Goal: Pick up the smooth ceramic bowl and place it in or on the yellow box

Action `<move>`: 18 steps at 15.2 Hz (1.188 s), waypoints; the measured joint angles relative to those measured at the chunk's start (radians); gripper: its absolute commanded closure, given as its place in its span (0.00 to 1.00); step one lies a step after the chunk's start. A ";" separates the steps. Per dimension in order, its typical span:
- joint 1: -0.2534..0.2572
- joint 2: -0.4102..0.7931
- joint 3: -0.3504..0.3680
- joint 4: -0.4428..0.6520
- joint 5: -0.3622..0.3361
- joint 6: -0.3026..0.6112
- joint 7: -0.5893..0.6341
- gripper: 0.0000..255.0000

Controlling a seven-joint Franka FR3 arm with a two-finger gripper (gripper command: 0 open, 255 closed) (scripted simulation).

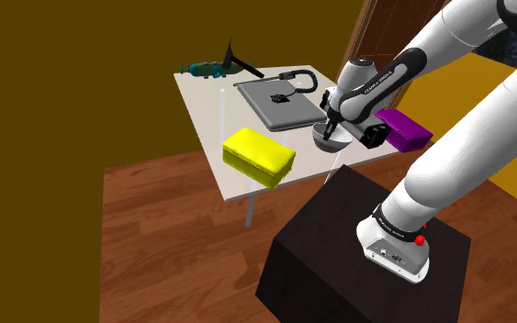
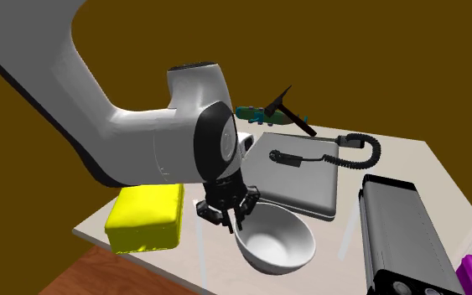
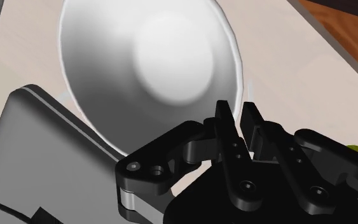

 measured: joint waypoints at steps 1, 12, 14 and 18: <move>0.001 -0.016 0.000 0.003 0.003 -0.019 -0.005 1.00; 0.004 -0.191 0.023 0.030 0.017 -0.220 -0.024 1.00; 0.003 -0.221 0.027 0.039 0.021 -0.259 -0.031 1.00; 0.006 -0.270 0.035 0.061 0.032 -0.329 -0.042 1.00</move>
